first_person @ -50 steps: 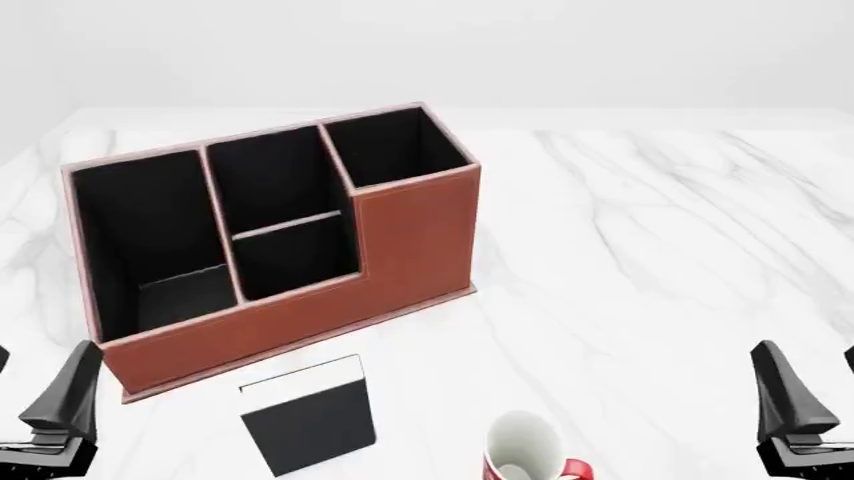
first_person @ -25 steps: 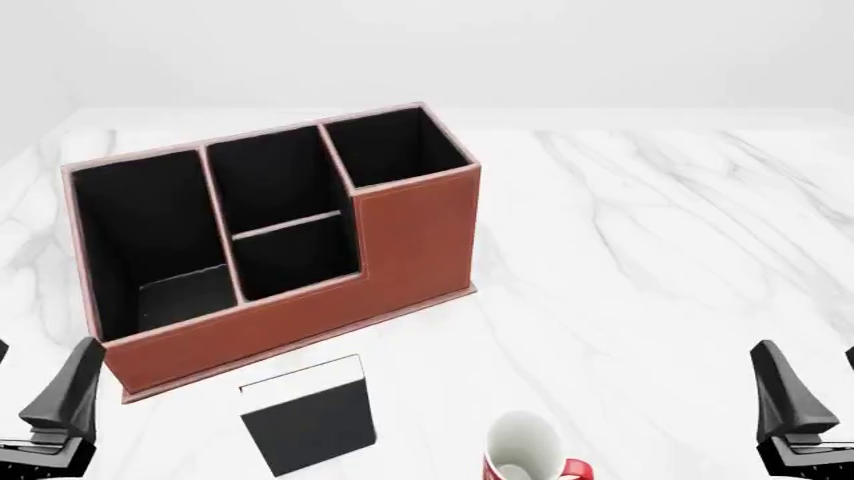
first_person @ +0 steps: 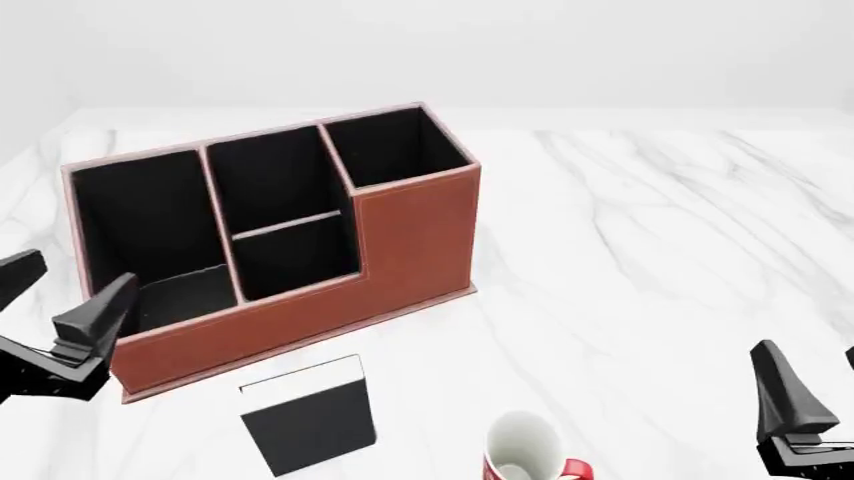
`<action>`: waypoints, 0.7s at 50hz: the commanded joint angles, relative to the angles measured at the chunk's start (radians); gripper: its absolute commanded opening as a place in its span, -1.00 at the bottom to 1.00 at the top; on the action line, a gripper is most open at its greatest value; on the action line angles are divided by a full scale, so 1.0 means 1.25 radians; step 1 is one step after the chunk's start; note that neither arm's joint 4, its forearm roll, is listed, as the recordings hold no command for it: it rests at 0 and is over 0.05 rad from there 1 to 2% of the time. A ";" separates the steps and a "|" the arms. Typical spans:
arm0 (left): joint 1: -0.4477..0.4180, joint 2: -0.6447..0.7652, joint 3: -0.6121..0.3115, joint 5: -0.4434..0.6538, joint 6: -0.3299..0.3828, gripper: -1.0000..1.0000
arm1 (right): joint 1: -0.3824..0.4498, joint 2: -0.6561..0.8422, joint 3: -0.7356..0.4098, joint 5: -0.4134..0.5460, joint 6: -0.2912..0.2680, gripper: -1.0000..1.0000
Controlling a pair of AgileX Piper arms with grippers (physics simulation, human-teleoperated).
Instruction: Pick up the book and place it in the front compartment of the caddy.
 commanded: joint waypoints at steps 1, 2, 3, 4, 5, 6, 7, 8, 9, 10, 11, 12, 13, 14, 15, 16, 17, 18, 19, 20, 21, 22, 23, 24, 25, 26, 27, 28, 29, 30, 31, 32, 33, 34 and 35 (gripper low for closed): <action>-0.045 0.140 -0.112 0.091 0.040 1.00 | 0.000 0.001 0.000 -0.001 0.000 1.00; -0.045 0.146 -0.121 0.104 0.040 1.00 | 0.000 0.001 0.000 -0.001 0.000 1.00; -0.051 0.154 -0.129 0.113 0.035 1.00 | 0.000 0.001 0.000 -0.001 0.000 1.00; -0.067 0.171 -0.141 0.126 0.024 1.00 | 0.000 0.001 0.000 -0.002 0.000 1.00; -0.090 0.178 -0.150 0.135 0.030 1.00 | 0.000 0.002 0.000 -0.002 0.000 1.00; -0.097 0.186 -0.155 0.145 0.048 1.00 | 0.000 0.002 0.000 -0.002 0.000 1.00; -0.081 0.198 -0.163 0.164 0.068 1.00 | 0.000 0.002 0.000 -0.002 0.000 1.00; -0.079 0.193 -0.173 0.179 0.070 1.00 | 0.000 0.002 0.000 -0.001 0.000 1.00; -0.085 0.187 -0.188 0.202 0.077 1.00 | 0.000 0.001 0.000 -0.001 0.000 1.00; -0.085 0.187 -0.188 0.202 0.077 1.00 | 0.000 0.001 0.000 -0.001 0.000 1.00; -0.087 0.197 -0.196 0.217 0.083 1.00 | 0.000 0.001 0.000 -0.001 0.000 1.00; -0.091 0.210 -0.200 0.229 0.092 1.00 | 0.000 0.001 0.000 -0.001 0.000 1.00; -0.095 0.214 -0.209 0.244 0.110 1.00 | 0.000 0.001 0.000 -0.001 0.000 1.00; -0.091 0.217 -0.216 0.256 0.119 1.00 | 0.000 0.001 0.000 -0.001 0.000 1.00; -0.090 0.231 -0.219 0.269 0.129 1.00 | 0.000 0.001 0.000 -0.001 0.000 1.00; -0.077 0.226 -0.230 0.283 0.146 1.00 | 0.000 0.002 0.000 -0.001 0.000 1.00; -0.084 0.226 -0.239 0.294 0.152 1.00 | 0.000 0.001 0.000 -0.001 0.000 1.00; -0.089 0.234 -0.247 0.310 0.169 1.00 | 0.000 0.001 0.000 -0.001 0.000 1.00; -0.089 0.234 -0.247 0.310 0.169 1.00 | 0.000 0.001 0.000 -0.001 0.000 1.00; -0.045 0.246 -0.246 0.323 0.211 1.00 | 0.000 0.001 0.000 -0.001 0.000 1.00; -0.045 0.246 -0.246 0.323 0.211 1.00 | 0.000 0.001 0.000 -0.001 0.000 1.00; -0.067 0.254 -0.257 0.336 0.209 1.00 | 0.000 0.001 0.000 -0.001 0.000 1.00; -0.071 0.262 -0.264 0.344 0.209 1.00 | 0.000 0.002 0.000 -0.001 0.000 1.00; -0.079 0.268 -0.267 0.351 0.215 1.00 | 0.000 0.001 0.000 -0.001 0.000 1.00; -0.083 0.277 -0.270 0.361 0.229 1.00 | 0.000 0.001 0.000 -0.001 0.000 1.00; -0.072 0.277 -0.274 0.366 0.239 1.00 | 0.000 0.001 0.000 -0.001 0.000 1.00; -0.082 0.279 -0.283 0.378 0.249 1.00 | 0.000 0.001 0.000 -0.001 0.000 1.00; -0.095 0.280 -0.291 0.388 0.257 1.00 | 0.000 0.002 0.000 -0.001 0.000 1.00; -0.086 0.287 -0.298 0.398 0.261 1.00 | 0.000 0.002 0.000 -0.001 0.000 1.00; -0.094 0.293 -0.307 0.407 0.262 1.00 | 0.000 0.002 0.000 -0.001 0.000 1.00; -0.094 0.293 -0.307 0.407 0.262 1.00 | 0.000 0.002 0.000 -0.001 0.000 1.00; -0.120 0.298 -0.328 0.421 0.255 1.00 | 0.000 0.001 0.000 -0.001 0.000 1.00; -0.127 0.313 -0.340 0.437 0.257 1.00 | 0.000 0.001 0.000 -0.001 0.000 1.00; -0.127 0.328 -0.348 0.446 0.255 1.00 | 0.000 0.001 0.000 -0.001 0.000 1.00; -0.128 0.335 -0.351 0.451 0.267 1.00 | 0.000 0.001 0.000 -0.001 0.000 1.00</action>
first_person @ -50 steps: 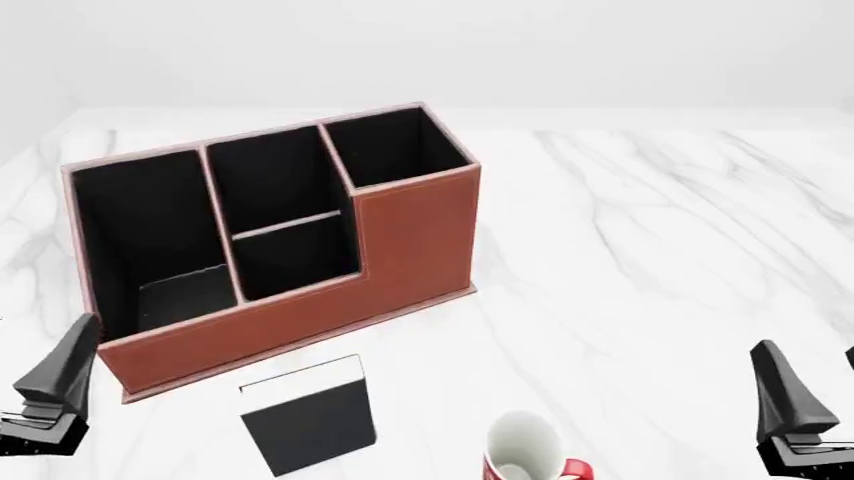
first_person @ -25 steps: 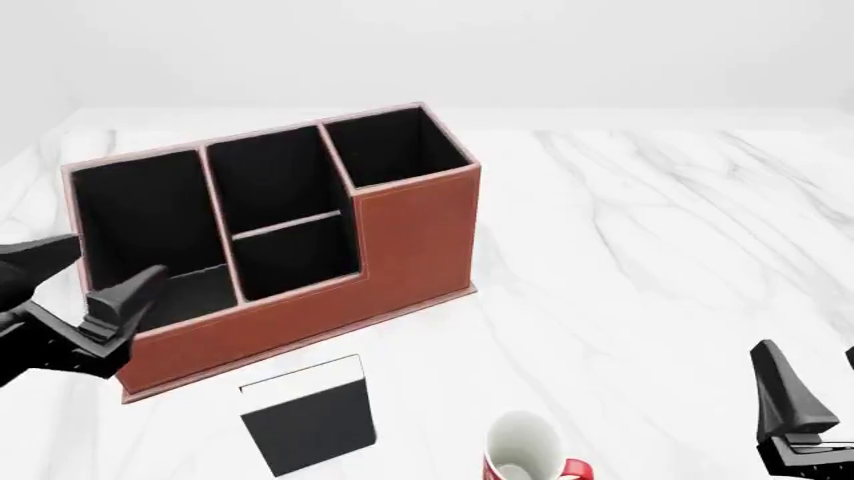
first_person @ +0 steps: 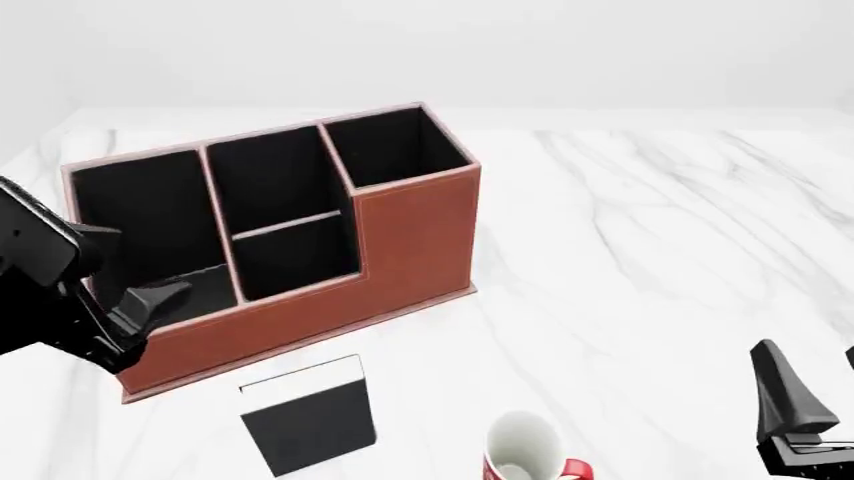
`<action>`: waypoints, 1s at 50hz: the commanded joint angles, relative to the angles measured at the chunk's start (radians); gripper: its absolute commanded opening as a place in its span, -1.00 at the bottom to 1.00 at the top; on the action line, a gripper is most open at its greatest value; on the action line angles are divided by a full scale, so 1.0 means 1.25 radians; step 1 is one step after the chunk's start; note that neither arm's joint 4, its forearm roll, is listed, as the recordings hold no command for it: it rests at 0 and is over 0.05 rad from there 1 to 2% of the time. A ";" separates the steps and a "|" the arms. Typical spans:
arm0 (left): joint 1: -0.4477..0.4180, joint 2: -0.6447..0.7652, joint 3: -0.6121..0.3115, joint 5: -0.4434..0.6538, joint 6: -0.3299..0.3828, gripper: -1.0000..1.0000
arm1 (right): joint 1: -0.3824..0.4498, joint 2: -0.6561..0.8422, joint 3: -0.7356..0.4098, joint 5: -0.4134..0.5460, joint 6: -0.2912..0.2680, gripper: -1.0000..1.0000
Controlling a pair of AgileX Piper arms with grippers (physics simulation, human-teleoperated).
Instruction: Pick up the book and place it in the front compartment of the caddy.
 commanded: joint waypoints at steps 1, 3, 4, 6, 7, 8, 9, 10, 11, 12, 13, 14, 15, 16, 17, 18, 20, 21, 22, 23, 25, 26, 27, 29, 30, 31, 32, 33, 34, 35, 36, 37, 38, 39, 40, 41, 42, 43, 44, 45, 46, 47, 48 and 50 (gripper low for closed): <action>-0.023 0.076 -0.084 0.106 0.078 1.00 | 0.000 0.000 0.000 -0.001 0.000 1.00; -0.033 0.090 -0.100 0.120 0.088 1.00 | 0.000 0.000 0.000 -0.001 0.000 1.00; -0.033 0.090 -0.100 0.120 0.088 1.00 | 0.000 0.000 0.000 -0.001 0.000 1.00; -0.052 0.108 -0.131 0.144 0.080 1.00 | 0.000 0.000 0.000 -0.001 0.000 1.00; -0.039 0.115 -0.132 0.155 0.105 1.00 | 0.000 0.000 0.000 -0.001 0.000 1.00; -0.035 0.121 -0.133 0.162 0.114 1.00 | 0.000 0.000 0.000 -0.001 0.000 1.00; -0.055 0.132 -0.147 0.171 0.096 1.00 | 0.000 0.000 0.000 -0.001 0.000 1.00; -0.130 0.155 -0.195 0.190 0.023 1.00 | 0.000 0.000 0.000 -0.001 0.000 1.00; -0.140 0.166 -0.205 0.202 0.011 1.00 | 0.000 0.000 0.000 -0.001 0.000 1.00; -0.090 0.162 -0.178 0.207 0.077 1.00 | 0.000 0.000 0.000 -0.001 0.000 1.00; -0.074 0.159 -0.173 0.210 0.098 1.00 | 0.000 0.000 0.000 -0.001 0.000 1.00; -0.116 0.177 -0.197 0.224 0.051 1.00 | 0.000 0.000 0.000 -0.001 0.000 1.00; -0.163 0.192 -0.224 0.240 0.008 1.00 | 0.000 0.000 0.000 -0.001 0.000 1.00; -0.154 0.190 -0.229 0.246 0.020 1.00 | 0.000 0.000 0.000 -0.001 0.000 1.00; -0.130 0.188 -0.224 0.250 0.045 1.00 | 0.000 0.000 0.000 -0.001 0.000 1.00; -0.120 0.188 -0.225 0.256 0.059 1.00 | 0.000 0.000 0.000 -0.001 0.000 1.00; -0.130 0.192 -0.233 0.263 0.055 1.00 | 0.000 0.000 0.000 -0.001 0.000 1.00; -0.121 0.196 -0.238 0.272 0.060 1.00 | 0.000 0.000 0.000 -0.001 0.000 1.00; -0.117 0.198 -0.239 0.278 0.067 1.00 | 0.000 0.000 0.000 -0.001 0.000 1.00; -0.122 0.203 -0.252 0.284 0.057 1.00 | 0.000 0.000 0.000 -0.001 0.000 1.00; -0.110 0.211 -0.254 0.301 0.078 1.00 | 0.000 0.000 0.000 -0.001 0.000 1.00; -0.111 0.214 -0.259 0.307 0.083 1.00 | 0.000 0.000 0.000 -0.001 0.000 1.00; -0.113 0.218 -0.280 0.317 0.080 1.00 | 0.000 0.000 0.000 -0.001 0.000 1.00; -0.117 0.225 -0.291 0.328 0.077 1.00 | 0.000 0.000 0.000 -0.001 0.000 1.00; -0.104 0.230 -0.308 0.345 0.098 1.00 | 0.000 0.000 0.000 -0.001 0.000 1.00; -0.104 0.230 -0.308 0.345 0.098 1.00 | 0.000 0.000 0.000 -0.001 0.000 1.00; -0.104 0.230 -0.308 0.345 0.098 1.00 | 0.000 0.000 0.000 -0.001 0.000 1.00; -0.161 0.261 -0.348 0.372 0.045 1.00 | 0.000 0.000 0.000 -0.001 0.000 1.00; -0.134 0.257 -0.340 0.375 0.076 1.00 | 0.000 0.000 0.000 -0.001 0.000 1.00; -0.097 0.248 -0.321 0.376 0.120 1.00 | 0.000 0.000 0.000 -0.001 0.000 1.00; -0.112 0.260 -0.328 0.384 0.110 1.00 | 0.000 0.000 0.000 -0.001 0.000 1.00; -0.138 0.272 -0.345 0.392 0.089 1.00 | 0.000 0.000 0.000 -0.001 0.000 1.00; -0.140 0.279 -0.343 0.399 0.092 1.00 | 0.000 0.000 0.000 -0.001 0.000 1.00; -0.138 0.284 -0.350 0.402 0.096 1.00 | 0.000 0.000 0.000 -0.001 0.000 1.00; -0.138 0.284 -0.350 0.402 0.096 1.00 | 0.000 0.000 0.000 -0.001 0.000 1.00; -0.128 0.286 -0.345 0.406 0.111 1.00 | 0.000 0.000 0.000 -0.001 0.000 1.00; -0.154 0.307 -0.350 0.417 0.083 1.00 | 0.000 0.000 0.000 -0.001 0.000 1.00; -0.174 0.317 -0.362 0.421 0.063 1.00 | 0.000 0.000 0.000 -0.001 0.000 1.00; -0.168 0.316 -0.363 0.420 0.069 1.00 | 0.000 0.000 0.000 -0.001 0.000 1.00; -0.136 0.311 -0.352 0.420 0.105 1.00 | 0.000 0.000 0.000 0.000 0.000 1.00; -0.163 0.327 -0.364 0.427 0.073 1.00 | 0.000 0.000 0.000 -0.001 0.000 1.00; -0.179 0.336 -0.375 0.430 0.056 1.00 | 0.000 0.000 0.000 0.000 0.000 1.00; -0.169 0.340 -0.358 0.433 0.073 1.00 | 0.000 0.000 0.000 -0.001 0.000 1.00; -0.197 0.359 -0.346 0.436 0.053 1.00 | 0.000 0.000 0.000 -0.001 0.000 1.00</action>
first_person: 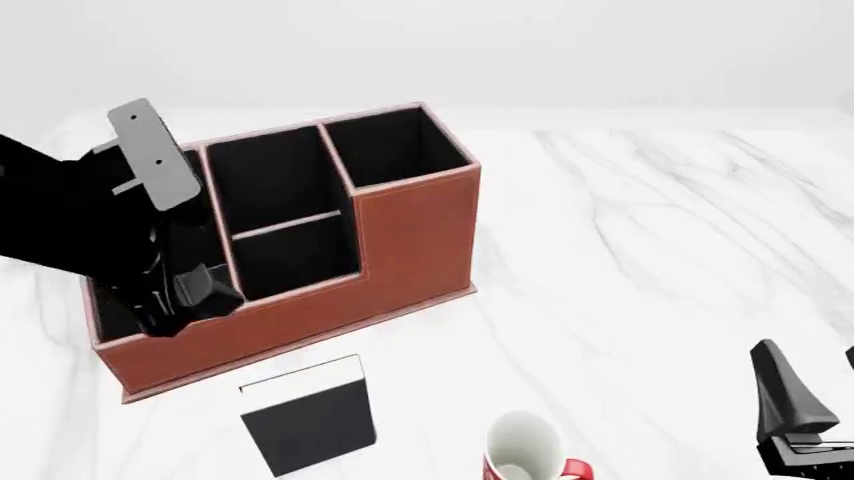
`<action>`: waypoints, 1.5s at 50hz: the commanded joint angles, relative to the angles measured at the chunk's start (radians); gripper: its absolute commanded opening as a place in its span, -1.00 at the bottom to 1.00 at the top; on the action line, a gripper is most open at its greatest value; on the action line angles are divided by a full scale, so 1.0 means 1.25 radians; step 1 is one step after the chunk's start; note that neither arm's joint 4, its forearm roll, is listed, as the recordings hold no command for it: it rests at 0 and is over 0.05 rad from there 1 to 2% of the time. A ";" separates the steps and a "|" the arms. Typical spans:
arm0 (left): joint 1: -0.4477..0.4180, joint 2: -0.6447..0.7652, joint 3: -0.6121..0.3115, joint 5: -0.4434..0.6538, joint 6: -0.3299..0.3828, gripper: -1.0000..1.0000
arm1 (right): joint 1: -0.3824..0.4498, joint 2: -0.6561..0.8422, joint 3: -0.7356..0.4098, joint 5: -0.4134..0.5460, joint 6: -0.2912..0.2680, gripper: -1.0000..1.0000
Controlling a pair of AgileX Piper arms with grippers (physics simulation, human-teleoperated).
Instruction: Pick up the book and place it in the front compartment of the caddy.
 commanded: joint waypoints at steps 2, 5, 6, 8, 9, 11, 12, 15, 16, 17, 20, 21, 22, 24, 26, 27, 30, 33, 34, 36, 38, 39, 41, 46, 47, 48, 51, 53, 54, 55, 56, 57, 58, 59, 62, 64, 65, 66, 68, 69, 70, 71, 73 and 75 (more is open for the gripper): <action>-0.044 0.073 -0.024 0.040 -0.021 1.00 | 0.000 0.000 0.000 -0.001 0.000 1.00; -0.023 0.071 -0.009 0.040 0.007 1.00 | 0.000 0.000 0.000 -0.001 0.000 1.00; -0.045 0.080 -0.025 0.046 -0.015 1.00 | 0.000 0.000 0.000 0.000 0.000 1.00; -0.047 0.084 -0.029 0.049 -0.016 1.00 | 0.000 0.000 0.000 0.000 0.000 1.00; -0.026 0.080 -0.023 0.048 0.003 1.00 | 0.000 0.000 0.000 -0.001 0.000 1.00; -0.050 0.089 -0.030 0.053 -0.016 1.00 | 0.000 0.000 0.000 -0.001 0.000 1.00; -0.051 0.089 -0.030 0.053 -0.016 1.00 | 0.000 0.000 0.000 -0.001 0.000 1.00; -0.052 0.088 -0.016 0.054 -0.009 1.00 | 0.000 0.000 0.000 -0.001 0.000 1.00; -0.064 0.093 -0.016 0.055 -0.021 1.00 | 0.000 0.000 0.000 0.000 0.000 1.00; -0.071 0.096 -0.017 0.056 -0.029 1.00 | 0.000 0.000 0.000 0.000 0.000 1.00; -0.081 0.099 -0.003 0.052 -0.036 1.00 | 0.000 0.000 0.000 0.000 0.000 1.00; -0.088 0.103 0.006 0.049 -0.044 1.00 | 0.000 0.000 0.000 0.000 0.000 1.00; -0.088 0.103 0.006 0.049 -0.044 1.00 | 0.000 0.000 0.000 0.000 0.000 1.00; -0.097 0.105 0.014 0.043 -0.049 1.00 | 0.000 0.000 0.000 0.000 0.000 1.00; -0.097 0.105 0.025 0.040 -0.048 1.00 | 0.000 0.000 0.000 0.000 0.000 1.00; -0.101 0.107 0.030 0.037 -0.051 1.00 | 0.000 0.000 0.000 0.000 0.000 1.00; -0.101 0.107 0.035 0.037 -0.053 1.00 | 0.000 0.000 0.000 0.000 0.000 1.00; -0.100 0.107 0.042 0.034 -0.056 1.00 | 0.000 0.000 0.000 0.000 0.000 1.00; -0.100 0.107 0.042 0.034 -0.056 1.00 | 0.000 0.000 0.000 0.000 0.000 1.00; -0.125 0.116 0.046 0.033 -0.077 1.00 | 0.000 0.000 0.000 -0.001 0.000 1.00; -0.114 0.114 0.054 0.027 -0.069 1.00 | 0.000 0.000 0.000 -0.001 0.000 1.00; -0.127 0.121 0.060 0.024 -0.082 1.00 | 0.000 0.000 0.000 -0.001 0.000 1.00; -0.129 0.125 0.068 0.017 -0.084 1.00 | 0.000 0.000 0.000 -0.001 0.000 1.00; -0.166 0.142 0.078 0.005 -0.115 1.00 | 0.000 0.000 0.000 -0.001 0.000 1.00; -0.167 0.142 0.078 0.005 -0.115 1.00 | 0.000 0.000 0.000 -0.001 0.000 1.00; -0.176 0.146 0.076 0.006 -0.124 1.00 | 0.000 0.000 0.000 -0.001 0.000 1.00; -0.178 0.148 0.077 0.007 -0.123 1.00 | 0.000 0.000 0.000 0.000 0.000 1.00; -0.179 0.149 0.082 0.007 -0.121 1.00 | 0.000 0.000 0.000 -0.001 0.000 1.00; -0.190 0.153 0.081 0.006 -0.132 1.00 | 0.000 0.000 0.000 0.000 0.000 1.00; -0.185 0.153 0.089 0.005 -0.125 1.00 | 0.000 0.000 0.000 0.000 0.000 1.00; -0.185 0.153 0.089 0.005 -0.125 1.00 | 0.000 0.000 0.000 0.000 0.000 1.00; -0.202 0.158 0.087 0.004 -0.140 1.00 | 0.000 0.000 0.000 0.000 0.000 1.00; -0.202 0.158 0.087 0.004 -0.141 1.00 | 0.000 0.000 0.000 0.000 0.000 1.00; -0.199 0.158 0.092 0.003 -0.137 1.00 | 0.000 0.000 0.000 0.000 0.000 1.00; -0.213 0.163 0.094 0.003 -0.147 1.00 | 0.000 0.000 0.000 0.000 0.000 1.00; -0.219 0.166 0.095 0.001 -0.152 1.00 | 0.000 0.000 0.000 -0.001 0.000 1.00; -0.223 0.168 0.097 -0.001 -0.155 1.00 | 0.000 0.000 0.000 0.000 0.000 1.00; -0.224 0.170 0.100 -0.003 -0.155 1.00 | 0.000 0.000 0.000 -0.001 0.000 1.00; -0.228 0.172 0.101 -0.006 -0.159 1.00 | 0.000 0.000 0.000 0.000 0.000 1.00; -0.243 0.178 0.098 -0.007 -0.174 1.00 | 0.000 0.000 0.000 -0.001 0.000 1.00; -0.239 0.178 0.103 -0.010 -0.170 1.00 | 0.000 0.000 0.000 -0.001 0.000 1.00; -0.230 0.177 0.108 -0.013 -0.162 1.00 | 0.000 0.000 0.000 -0.001 0.000 1.00; -0.247 0.186 0.108 -0.017 -0.180 1.00 | 0.000 0.000 0.000 -0.001 0.000 1.00; -0.230 0.186 0.119 -0.025 -0.164 1.00 | 0.000 0.000 0.000 -0.001 0.000 1.00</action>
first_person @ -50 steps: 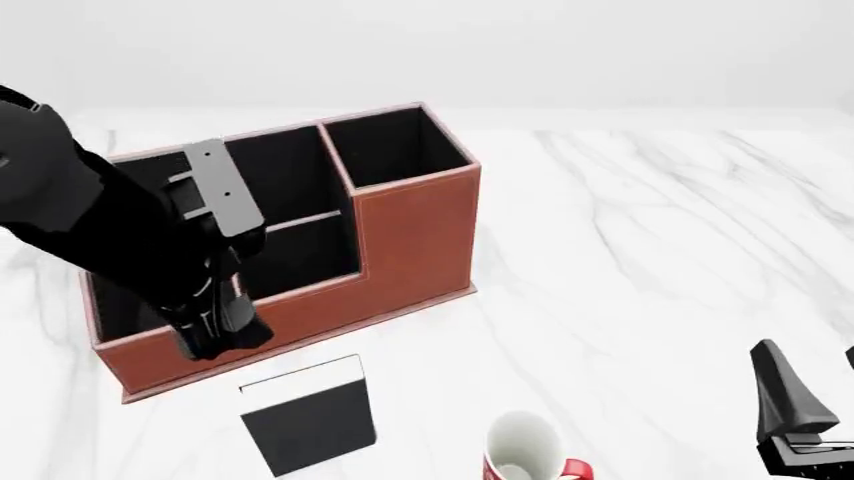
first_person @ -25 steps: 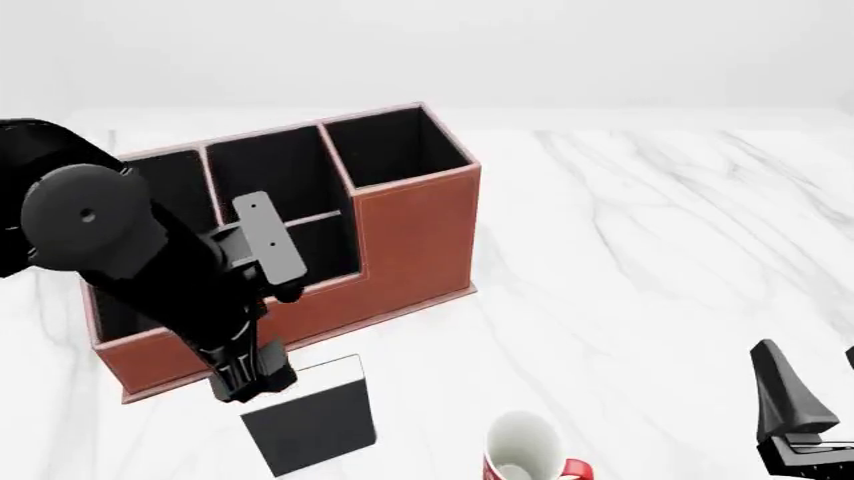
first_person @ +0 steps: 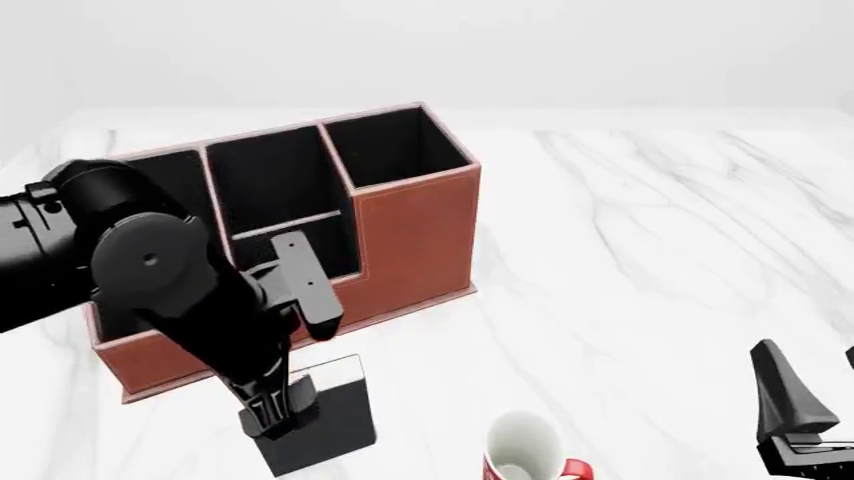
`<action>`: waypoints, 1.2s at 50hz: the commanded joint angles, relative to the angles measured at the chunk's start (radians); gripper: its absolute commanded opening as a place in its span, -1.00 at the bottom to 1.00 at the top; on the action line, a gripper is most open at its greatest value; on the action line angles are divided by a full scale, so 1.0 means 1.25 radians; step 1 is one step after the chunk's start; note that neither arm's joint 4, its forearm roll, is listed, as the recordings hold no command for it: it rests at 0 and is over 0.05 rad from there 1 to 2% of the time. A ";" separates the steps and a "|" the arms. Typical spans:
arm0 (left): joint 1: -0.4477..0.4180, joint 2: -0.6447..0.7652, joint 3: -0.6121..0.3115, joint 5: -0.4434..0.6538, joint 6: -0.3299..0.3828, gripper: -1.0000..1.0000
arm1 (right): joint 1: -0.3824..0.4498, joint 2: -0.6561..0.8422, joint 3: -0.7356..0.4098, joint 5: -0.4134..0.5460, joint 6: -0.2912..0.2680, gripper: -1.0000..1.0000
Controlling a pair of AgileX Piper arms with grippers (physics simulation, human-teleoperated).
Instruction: Pick up the book and place it in the front compartment of the caddy.
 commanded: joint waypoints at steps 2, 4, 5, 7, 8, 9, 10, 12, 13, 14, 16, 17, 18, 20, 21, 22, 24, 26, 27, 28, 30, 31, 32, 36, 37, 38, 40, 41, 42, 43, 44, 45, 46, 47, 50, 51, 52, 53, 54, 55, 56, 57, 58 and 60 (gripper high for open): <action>-0.015 0.021 0.023 -0.024 -0.015 1.00 | 0.000 0.000 0.000 0.000 0.000 1.00; -0.020 0.025 0.026 -0.028 -0.020 1.00 | 0.000 0.000 0.000 -0.001 0.000 1.00; -0.020 0.025 0.026 -0.028 -0.021 1.00 | 0.000 0.000 0.000 -0.001 0.000 1.00; -0.028 0.028 0.027 -0.031 -0.028 1.00 | 0.000 0.000 0.000 -0.001 0.000 1.00; -0.014 0.027 0.034 -0.035 -0.016 1.00 | 0.000 0.000 0.000 -0.001 0.000 1.00; -0.006 0.026 0.038 -0.038 -0.008 1.00 | 0.000 0.000 0.000 -0.001 0.000 1.00; 0.004 0.028 0.047 -0.050 0.001 1.00 | 0.000 0.000 0.000 0.000 0.000 1.00; 0.006 0.029 0.049 -0.052 0.003 1.00 | 0.000 0.000 0.000 0.000 0.000 1.00; 0.001 0.034 0.050 -0.056 -0.003 1.00 | 0.000 0.000 0.000 0.000 0.000 1.00; -0.029 0.074 0.073 -0.097 -0.033 1.00 | 0.000 0.000 0.000 -0.001 0.000 1.00; -0.037 0.081 0.075 -0.099 -0.042 1.00 | 0.000 0.000 0.000 0.000 0.000 1.00; -0.039 0.082 0.075 -0.100 -0.043 1.00 | 0.000 0.000 0.000 0.000 0.000 1.00; -0.037 0.083 0.075 -0.101 -0.043 1.00 | 0.000 0.000 0.000 0.000 0.000 1.00; -0.038 0.085 0.076 -0.102 -0.042 1.00 | 0.000 0.000 0.000 0.000 0.000 1.00; -0.042 0.087 0.075 -0.101 -0.046 1.00 | 0.000 0.000 0.000 0.000 0.000 1.00; -0.040 0.087 0.074 -0.102 -0.045 1.00 | 0.000 0.000 0.000 0.000 0.000 1.00; -0.046 0.090 0.073 -0.103 -0.051 1.00 | 0.000 0.000 0.000 0.000 0.000 1.00; -0.043 0.092 0.075 -0.105 -0.048 1.00 | 0.000 0.000 0.000 0.000 0.000 1.00; -0.047 0.095 0.075 -0.107 -0.051 1.00 | 0.000 0.000 0.000 0.000 0.000 1.00; -0.047 0.096 0.076 -0.109 -0.051 1.00 | 0.000 0.000 0.000 -0.001 0.000 1.00; -0.048 0.098 0.077 -0.110 -0.052 1.00 | 0.000 0.000 0.000 0.000 0.000 1.00; -0.052 0.100 0.076 -0.111 -0.056 1.00 | 0.000 0.000 0.000 0.000 0.000 1.00; -0.056 0.102 0.077 -0.112 -0.059 1.00 | 0.000 0.000 0.000 -0.001 0.000 1.00; -0.040 0.100 0.081 -0.113 -0.040 -1.00 | 0.000 0.000 0.000 0.000 0.000 1.00; -0.035 0.099 0.081 -0.110 -0.032 -1.00 | 0.000 0.000 0.000 0.000 0.000 1.00; -0.030 0.097 0.075 -0.105 -0.027 -1.00 | 0.000 0.000 0.000 -0.001 0.000 1.00; -0.029 0.096 0.067 -0.094 -0.024 -1.00 | 0.000 0.000 0.000 -0.001 0.000 1.00; -0.029 0.096 0.067 -0.094 -0.024 -1.00 | 0.000 0.000 0.000 -0.001 0.000 1.00; -0.017 0.092 0.063 -0.088 -0.008 -1.00 | 0.000 0.000 0.000 0.000 0.000 1.00; -0.016 0.091 0.055 -0.081 -0.006 -1.00 | 0.000 0.000 0.000 0.000 0.000 1.00; -0.015 0.090 0.048 -0.074 -0.003 -1.00 | 0.000 0.000 0.000 0.000 0.000 1.00; 0.000 0.085 0.042 -0.066 0.017 -1.00 | 0.000 0.000 0.000 0.000 0.000 1.00; -0.005 0.086 0.033 -0.058 0.013 -1.00 | 0.000 0.000 0.000 -0.001 0.000 1.00; -0.002 0.085 0.024 -0.051 0.017 -1.00 | 0.000 0.000 0.000 -0.001 0.000 1.00; 0.022 0.079 0.000 -0.029 0.049 -1.00 | 0.000 0.000 0.000 -0.001 0.000 1.00; 0.022 0.079 0.000 -0.029 0.049 -1.00 | 0.000 0.000 0.000 -0.001 0.000 1.00; 0.015 0.082 -0.009 -0.022 0.046 -1.00 | 0.000 0.000 0.000 -0.001 0.000 1.00; 0.019 0.082 -0.017 -0.016 0.051 -1.00 | 0.000 0.000 0.000 0.000 0.000 1.00; 0.042 0.074 -0.027 -0.011 0.081 -1.00 | 0.000 0.000 0.000 0.000 0.000 1.00; 0.028 0.079 -0.036 -0.002 0.072 -1.00 | 0.000 0.000 0.000 0.000 0.000 1.00; 0.016 0.083 -0.048 0.009 0.069 -1.00 | 0.000 0.000 0.000 0.000 0.000 1.00; 0.025 0.081 -0.060 0.016 0.074 -1.00 | 0.000 0.000 0.000 -0.001 0.000 1.00; 0.041 0.076 -0.063 0.020 0.097 -1.00 | 0.000 0.000 0.000 0.000 0.000 1.00; 0.038 0.078 -0.085 0.038 0.102 -1.00 | 0.000 0.000 0.000 0.000 0.000 1.00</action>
